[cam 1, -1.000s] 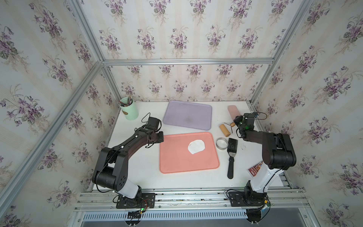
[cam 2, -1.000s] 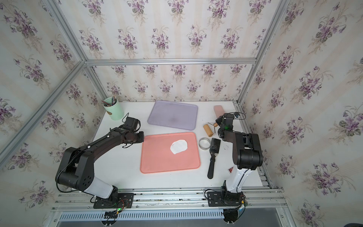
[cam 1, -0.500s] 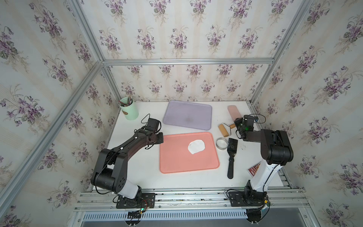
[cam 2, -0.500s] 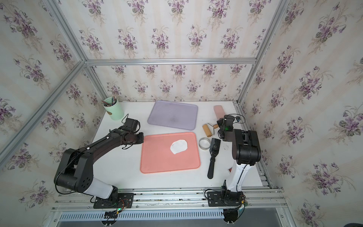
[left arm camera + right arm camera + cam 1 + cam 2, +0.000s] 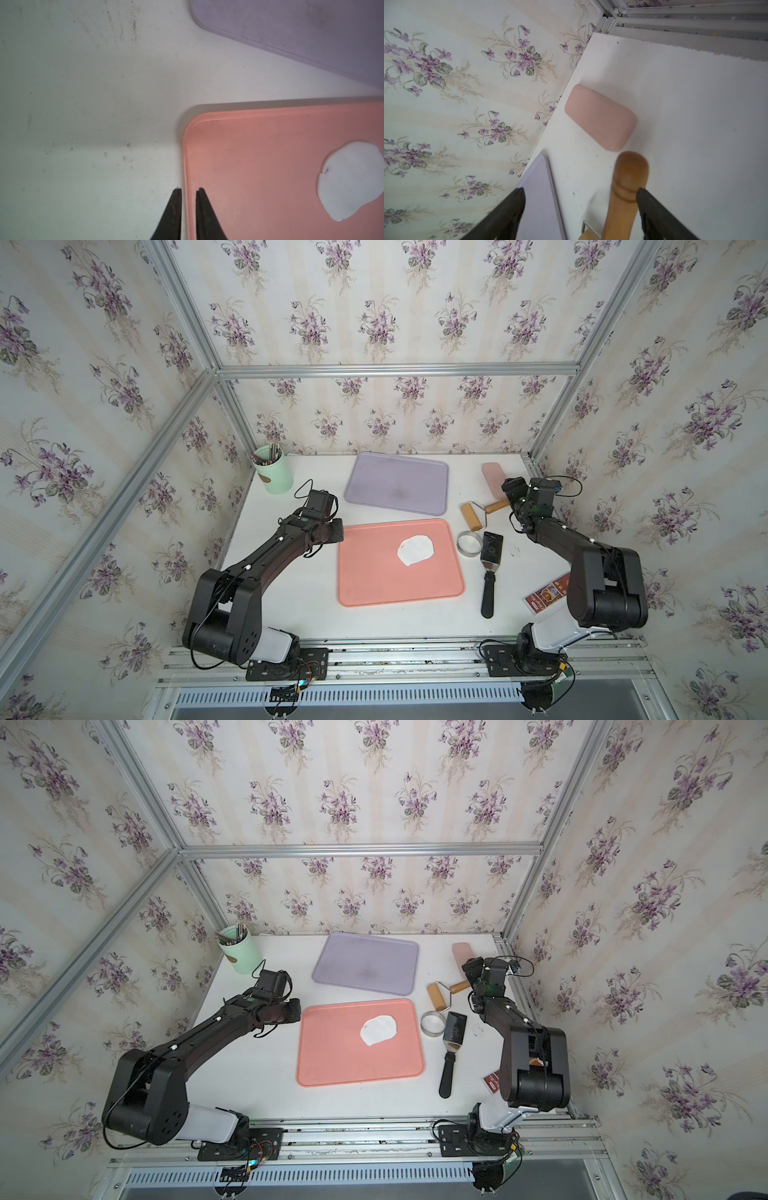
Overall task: Roll out the dumpling wrappers from the dough
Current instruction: Place the rolling pin at the center of the board, then pick up the dumpling mold from the center of the board.
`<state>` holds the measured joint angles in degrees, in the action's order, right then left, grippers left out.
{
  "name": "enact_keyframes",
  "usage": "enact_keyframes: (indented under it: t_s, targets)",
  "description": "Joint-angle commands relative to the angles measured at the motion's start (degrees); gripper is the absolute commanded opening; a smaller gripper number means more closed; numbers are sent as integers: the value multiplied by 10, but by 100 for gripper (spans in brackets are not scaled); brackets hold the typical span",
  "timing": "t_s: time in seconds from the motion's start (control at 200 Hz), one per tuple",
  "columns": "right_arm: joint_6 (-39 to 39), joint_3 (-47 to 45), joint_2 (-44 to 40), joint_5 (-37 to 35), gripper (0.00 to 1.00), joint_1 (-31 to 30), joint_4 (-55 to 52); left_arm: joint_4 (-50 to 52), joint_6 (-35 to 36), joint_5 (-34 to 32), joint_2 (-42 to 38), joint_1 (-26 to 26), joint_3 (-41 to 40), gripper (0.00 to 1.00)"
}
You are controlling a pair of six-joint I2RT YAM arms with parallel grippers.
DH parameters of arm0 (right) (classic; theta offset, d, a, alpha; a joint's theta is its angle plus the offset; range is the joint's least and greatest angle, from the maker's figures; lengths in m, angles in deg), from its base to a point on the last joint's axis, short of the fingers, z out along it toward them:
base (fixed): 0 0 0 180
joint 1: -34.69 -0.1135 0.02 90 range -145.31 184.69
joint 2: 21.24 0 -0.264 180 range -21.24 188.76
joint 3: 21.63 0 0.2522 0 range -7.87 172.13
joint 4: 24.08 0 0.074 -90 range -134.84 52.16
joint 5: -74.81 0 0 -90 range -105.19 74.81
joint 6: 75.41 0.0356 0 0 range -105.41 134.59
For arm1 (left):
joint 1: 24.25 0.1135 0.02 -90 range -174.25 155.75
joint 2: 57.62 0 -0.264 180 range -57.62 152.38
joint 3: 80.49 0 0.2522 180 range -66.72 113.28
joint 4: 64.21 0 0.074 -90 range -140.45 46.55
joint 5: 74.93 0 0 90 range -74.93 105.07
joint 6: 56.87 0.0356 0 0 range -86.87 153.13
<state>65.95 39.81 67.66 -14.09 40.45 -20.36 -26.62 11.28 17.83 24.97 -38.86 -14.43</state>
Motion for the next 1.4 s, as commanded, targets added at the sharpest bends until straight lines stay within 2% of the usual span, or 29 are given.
enact_keyframes:
  t_s: [0.0, 0.065, 0.145, 0.215, 0.335, 0.584, 0.729, 0.899, 0.989, 1.134, 1.229, 1.394]
  targets:
    - [-44, -18, -30, 29, 91, 13, -78, 3, 9, -5, -4, 0, -2, 17]
    - [-49, -24, -46, 29, 92, 30, -91, 0, 11, -1, -1, 0, -2, 17]
    - [-93, -11, -60, 32, 92, 30, -115, 2, 14, 7, 1, -1, 2, 17]
    - [-136, 30, -41, 55, 90, 14, -195, 11, 12, 9, -1, -4, 4, 16]
    - [-200, 50, -23, 2, 82, -47, -303, -6, 5, 22, -11, -24, -11, 16]
    - [-255, 60, 26, -96, 63, -128, -390, -17, -4, 19, 3, -42, -8, 16]
    - [-274, 58, 34, -98, 52, -146, -390, -4, 0, 1, 0, -43, -1, 16]
    - [-278, 51, 37, -120, 46, -164, -398, -9, 4, -15, -30, -42, -13, 16]
    - [-284, 42, 29, -85, 45, -167, -385, 3, 6, -24, -32, -42, -6, 16]
    - [-283, 30, 29, -77, 39, -170, -380, 10, 8, -30, -29, -42, -2, 16]
    - [-286, 22, 26, -70, 35, -176, -372, 7, 9, -26, -27, -43, -2, 28]
    - [-290, 17, 31, -66, 26, -178, -366, 6, 7, -24, -20, -42, 1, 34]
